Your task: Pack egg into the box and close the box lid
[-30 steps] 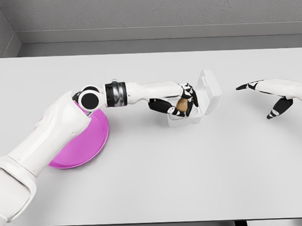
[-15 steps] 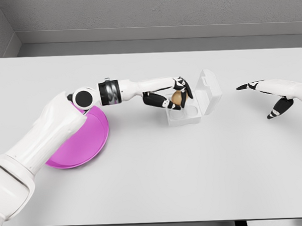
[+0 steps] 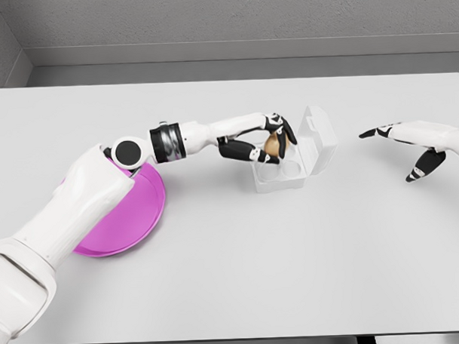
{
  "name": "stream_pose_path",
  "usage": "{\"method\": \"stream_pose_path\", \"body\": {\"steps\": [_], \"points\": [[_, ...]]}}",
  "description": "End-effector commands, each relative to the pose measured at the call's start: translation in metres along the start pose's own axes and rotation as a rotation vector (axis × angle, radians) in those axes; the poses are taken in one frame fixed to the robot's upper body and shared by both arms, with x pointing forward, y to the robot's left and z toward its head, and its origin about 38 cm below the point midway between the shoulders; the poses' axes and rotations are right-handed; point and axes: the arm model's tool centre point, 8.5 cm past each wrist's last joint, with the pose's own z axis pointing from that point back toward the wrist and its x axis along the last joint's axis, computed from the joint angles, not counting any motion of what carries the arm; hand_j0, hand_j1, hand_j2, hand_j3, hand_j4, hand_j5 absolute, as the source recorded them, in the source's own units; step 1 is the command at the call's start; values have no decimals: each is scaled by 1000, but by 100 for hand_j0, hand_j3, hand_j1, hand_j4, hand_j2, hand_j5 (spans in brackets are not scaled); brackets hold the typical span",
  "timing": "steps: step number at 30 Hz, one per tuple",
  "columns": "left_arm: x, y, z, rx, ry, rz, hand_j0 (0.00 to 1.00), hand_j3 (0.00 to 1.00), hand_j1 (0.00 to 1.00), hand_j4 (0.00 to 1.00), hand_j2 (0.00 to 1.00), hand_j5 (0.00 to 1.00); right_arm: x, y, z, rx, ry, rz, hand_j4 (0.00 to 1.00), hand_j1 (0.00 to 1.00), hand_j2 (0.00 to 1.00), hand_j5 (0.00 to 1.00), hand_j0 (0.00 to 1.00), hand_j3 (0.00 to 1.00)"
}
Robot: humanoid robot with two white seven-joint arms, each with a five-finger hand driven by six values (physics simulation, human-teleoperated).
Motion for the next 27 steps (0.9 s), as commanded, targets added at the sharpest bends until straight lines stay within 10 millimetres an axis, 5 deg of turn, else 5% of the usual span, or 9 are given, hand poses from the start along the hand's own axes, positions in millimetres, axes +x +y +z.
{"method": "stream_pose_path", "body": {"steps": [1, 14, 27], "points": [[3, 4, 1, 46, -35, 53, 31, 31, 31, 31, 31, 31, 1, -1, 0, -2, -2, -1, 100, 100, 100, 100, 100, 100], [-11, -11, 14, 124, -60, 180, 32, 32, 32, 32, 32, 32, 2, 1, -2, 5, -6, 1, 100, 100, 100, 100, 100, 100], [-28, -30, 4, 162, -47, 269, 34, 34, 34, 34, 34, 34, 2, 1, -2, 5, -6, 1, 100, 100, 100, 100, 100, 100]]}}
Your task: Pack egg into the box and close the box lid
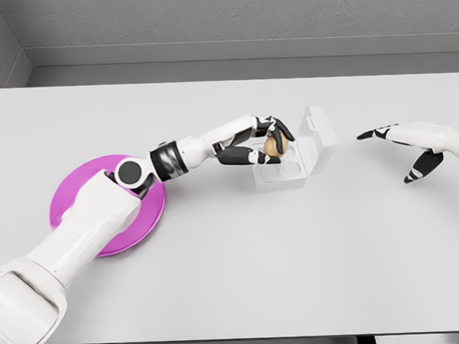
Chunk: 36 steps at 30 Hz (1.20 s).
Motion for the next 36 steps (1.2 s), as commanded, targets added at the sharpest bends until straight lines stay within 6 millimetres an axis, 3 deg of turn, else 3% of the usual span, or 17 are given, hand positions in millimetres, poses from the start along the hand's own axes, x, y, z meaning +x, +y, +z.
{"method": "stream_pose_path", "body": {"steps": [1, 6, 36], "points": [[-8, -1, -1, 19, 16, 24, 34, 34, 34, 34, 34, 34, 0, 0, 0, 0, 0, -4, 100, 100, 100, 100, 100, 100], [-18, -2, 1, 45, 42, 50, 34, 34, 34, 34, 34, 34, 0, 0, 0, 0, 0, -4, 100, 100, 100, 100, 100, 100], [-24, -13, -1, 45, 38, 78, 35, 35, 35, 35, 35, 35, -1, 1, 2, 5, 2, 1, 100, 100, 100, 100, 100, 100]]}}
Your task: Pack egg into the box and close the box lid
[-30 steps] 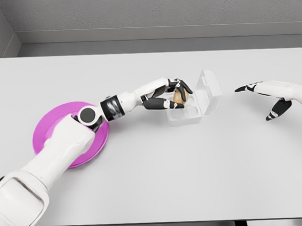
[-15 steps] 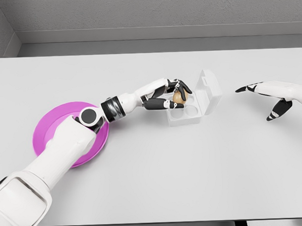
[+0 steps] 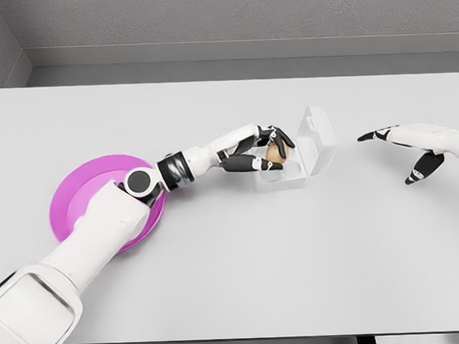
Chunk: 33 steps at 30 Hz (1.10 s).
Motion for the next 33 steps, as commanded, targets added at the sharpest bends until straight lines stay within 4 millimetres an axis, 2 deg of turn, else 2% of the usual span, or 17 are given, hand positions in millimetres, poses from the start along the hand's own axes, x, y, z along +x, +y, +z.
{"method": "stream_pose_path", "body": {"steps": [1, 10, 13, 22, 27, 33], "points": [[1, 2, 1, 18, -11, 17, 34, 34, 34, 34, 34, 34, 0, 0, 0, -1, 0, -4, 100, 100, 100, 100, 100, 100], [0, 1, 1, 19, -10, 20, 38, 38, 38, 38, 38, 38, 0, 0, 0, -1, 0, -4, 100, 100, 100, 100, 100, 100], [0, 1, 1, 17, -9, 18, 46, 46, 46, 46, 46, 46, -1, 0, 1, -1, 1, -5, 100, 100, 100, 100, 100, 100], [-1, 2, 3, 16, -5, 15, 53, 53, 53, 53, 53, 53, 0, 0, 0, -1, 2, -5, 100, 100, 100, 100, 100, 100], [-1, 3, 4, 17, -1, 13, 63, 63, 63, 63, 63, 63, 0, 0, 0, -1, -1, -4, 100, 100, 100, 100, 100, 100], [0, 4, 4, 16, -1, 8, 71, 71, 71, 71, 71, 71, 1, 1, -1, 2, -3, -3, 100, 100, 100, 100, 100, 100]]}}
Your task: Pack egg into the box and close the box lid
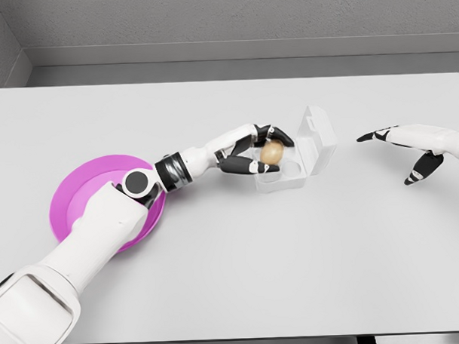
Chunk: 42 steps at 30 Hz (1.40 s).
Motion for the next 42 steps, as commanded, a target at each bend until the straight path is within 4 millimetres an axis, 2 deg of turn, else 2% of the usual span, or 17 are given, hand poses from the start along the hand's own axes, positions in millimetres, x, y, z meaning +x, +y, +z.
{"method": "stream_pose_path", "body": {"steps": [1, 4, 7, 12, 15, 18, 19, 22, 24, 25, 28, 29, 32, 36, 42], "points": [[0, 1, 1, 7, -2, 3, 71, 71, 71, 71, 71, 71, 0, 0, 0, -1, 0, -3, 100, 100, 100, 100, 100, 100], [0, 2, 1, 7, 0, 2, 74, 74, 74, 74, 74, 74, 0, 0, 0, -1, 0, -3, 100, 100, 100, 100, 100, 100], [0, 3, 3, 10, 1, 0, 82, 82, 82, 82, 82, 82, 0, 0, 0, -1, 0, -3, 100, 100, 100, 100, 100, 100], [11, 16, 6, 34, -24, -16, 84, 84, 84, 84, 84, 84, -1, 0, 1, 0, 1, -2, 100, 100, 100, 100, 100, 100], [53, 46, 28, 43, -101, -115, 86, 86, 86, 86, 86, 86, -1, 0, 2, 0, 3, -1, 100, 100, 100, 100, 100, 100], [71, 55, 44, 28, -118, -165, 92, 92, 92, 92, 92, 92, -3, 1, 3, 8, 10, 1, 100, 100, 100, 100, 100, 100], [81, 60, 55, 19, -123, -195, 98, 98, 98, 98, 98, 98, -3, -1, 4, 5, 11, 3, 100, 100, 100, 100, 100, 100], [113, 73, 98, -24, -95, -307, 100, 100, 100, 100, 100, 100, -1, 3, 2, 14, -9, 12, 100, 100, 100, 100, 100, 100], [136, 81, 138, -57, -41, -391, 100, 100, 100, 100, 100, 100, 6, 5, -3, 24, -49, 36, 100, 100, 100, 100, 100, 100], [137, 87, 162, -50, 16, -411, 100, 100, 100, 100, 100, 100, 7, 4, -4, 21, -50, 36, 100, 100, 100, 100, 100, 100], [126, 89, 191, -67, 127, -451, 100, 100, 100, 100, 100, 100, 18, 0, -17, 5, -84, 33, 100, 100, 100, 100, 100, 100], [125, 90, 192, -100, 171, -515, 100, 100, 100, 100, 100, 100, 21, -1, -23, 0, -93, 29, 100, 100, 100, 100, 100, 100], [128, 96, 197, -95, 197, -563, 100, 100, 100, 100, 100, 100, 12, -5, -27, 1, -54, 35, 100, 100, 100, 100, 100, 100], [124, 93, 198, -97, 202, -556, 100, 100, 100, 100, 100, 100, 9, -8, -36, -1, -36, 38, 100, 100, 100, 100, 100, 100], [123, 92, 199, -95, 203, -548, 100, 100, 100, 100, 100, 100, 30, -12, -44, 9, -87, 86, 100, 100, 100, 100, 100, 100]]}}
